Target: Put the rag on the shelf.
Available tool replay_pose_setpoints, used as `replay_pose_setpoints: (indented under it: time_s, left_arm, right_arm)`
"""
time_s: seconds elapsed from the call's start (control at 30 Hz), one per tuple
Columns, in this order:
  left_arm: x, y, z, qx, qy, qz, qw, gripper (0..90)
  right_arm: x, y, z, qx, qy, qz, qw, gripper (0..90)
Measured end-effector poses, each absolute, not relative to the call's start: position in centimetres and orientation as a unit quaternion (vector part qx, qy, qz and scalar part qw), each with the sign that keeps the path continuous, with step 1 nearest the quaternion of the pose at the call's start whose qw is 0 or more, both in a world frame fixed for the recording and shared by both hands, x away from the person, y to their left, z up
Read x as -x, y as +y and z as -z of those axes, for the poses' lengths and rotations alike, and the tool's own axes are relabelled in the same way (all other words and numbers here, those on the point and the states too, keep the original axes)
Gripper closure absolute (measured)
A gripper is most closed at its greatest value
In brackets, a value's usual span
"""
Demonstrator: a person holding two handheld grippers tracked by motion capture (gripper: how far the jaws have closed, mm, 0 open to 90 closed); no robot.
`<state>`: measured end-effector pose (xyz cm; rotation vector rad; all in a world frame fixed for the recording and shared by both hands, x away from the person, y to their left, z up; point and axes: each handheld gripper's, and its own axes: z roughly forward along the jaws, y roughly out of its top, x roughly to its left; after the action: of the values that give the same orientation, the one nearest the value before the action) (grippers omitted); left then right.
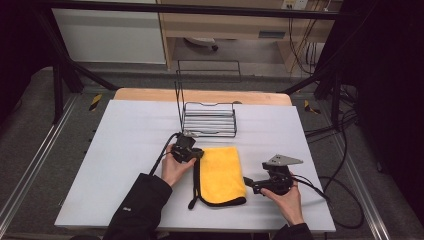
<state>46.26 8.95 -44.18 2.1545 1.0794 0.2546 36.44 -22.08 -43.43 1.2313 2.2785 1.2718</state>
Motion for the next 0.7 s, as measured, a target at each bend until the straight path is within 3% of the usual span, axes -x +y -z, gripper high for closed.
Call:
replay_pose_setpoints:
  time_s: [0.4, 0.7]
  left_arm:
    - [-46.1, 8.7, 44.3, -0.835, 0.413, -0.111, 0.346, 75.9]
    - [-46.1, 8.9, 44.5, -0.834, 0.409, -0.107, 0.354, 75.9]
  right_arm:
    - [-38.3, -20.5, 42.4, -0.419, 0.781, -0.441, 0.143, 0.7]
    - [-41.4, -19.0, 42.5, -0.435, 0.774, -0.436, 0.148, 4.1]
